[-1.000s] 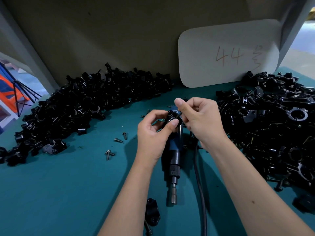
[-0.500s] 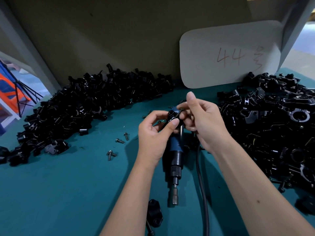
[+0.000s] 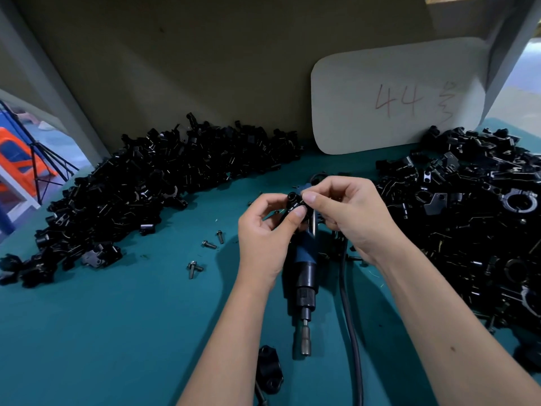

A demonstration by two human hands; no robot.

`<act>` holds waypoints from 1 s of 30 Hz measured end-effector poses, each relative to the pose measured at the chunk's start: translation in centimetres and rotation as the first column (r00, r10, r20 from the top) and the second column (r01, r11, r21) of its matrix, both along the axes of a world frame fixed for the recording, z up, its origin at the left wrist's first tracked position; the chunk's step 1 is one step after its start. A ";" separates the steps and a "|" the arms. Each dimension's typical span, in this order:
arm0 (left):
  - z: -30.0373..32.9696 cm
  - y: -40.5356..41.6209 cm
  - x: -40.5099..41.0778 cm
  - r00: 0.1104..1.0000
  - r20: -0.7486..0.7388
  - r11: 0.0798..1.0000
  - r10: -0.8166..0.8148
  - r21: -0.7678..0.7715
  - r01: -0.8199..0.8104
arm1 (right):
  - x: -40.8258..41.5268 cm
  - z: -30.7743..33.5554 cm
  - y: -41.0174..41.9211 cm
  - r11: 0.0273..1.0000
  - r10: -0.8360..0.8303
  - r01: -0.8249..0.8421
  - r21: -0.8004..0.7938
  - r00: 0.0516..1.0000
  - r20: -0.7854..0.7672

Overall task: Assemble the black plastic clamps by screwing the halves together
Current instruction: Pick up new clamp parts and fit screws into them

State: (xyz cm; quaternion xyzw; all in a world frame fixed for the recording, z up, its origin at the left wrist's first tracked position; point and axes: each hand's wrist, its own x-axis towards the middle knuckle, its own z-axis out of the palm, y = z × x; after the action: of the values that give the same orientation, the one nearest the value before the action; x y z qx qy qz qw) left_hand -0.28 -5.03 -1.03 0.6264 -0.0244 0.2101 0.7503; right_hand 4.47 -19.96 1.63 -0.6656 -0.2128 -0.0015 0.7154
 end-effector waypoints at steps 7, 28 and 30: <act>0.3 0.1 -0.1 1.000 -0.002 0.999 0.012 0.044 -0.012 | -0.4 0.6 0.9 0.970 -0.150 0.177 -0.168 0.975 0.164; 1.1 0.1 -0.2 0.960 -0.223 0.881 -0.168 -0.471 0.045 | 0.1 0.6 -0.4 0.921 -0.347 0.338 -0.195 0.938 -0.013; 1.2 0.2 -0.2 0.962 -0.204 0.871 -0.181 -0.487 0.061 | 0.0 0.7 -0.2 0.916 -0.360 0.365 -0.167 0.931 0.059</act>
State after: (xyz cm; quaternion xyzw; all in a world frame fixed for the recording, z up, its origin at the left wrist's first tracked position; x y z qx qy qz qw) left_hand -0.49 -4.87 0.13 0.4407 0.0804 0.0836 0.8901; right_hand 4.47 -20.16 2.29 -0.7536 -0.0947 -0.1241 0.6386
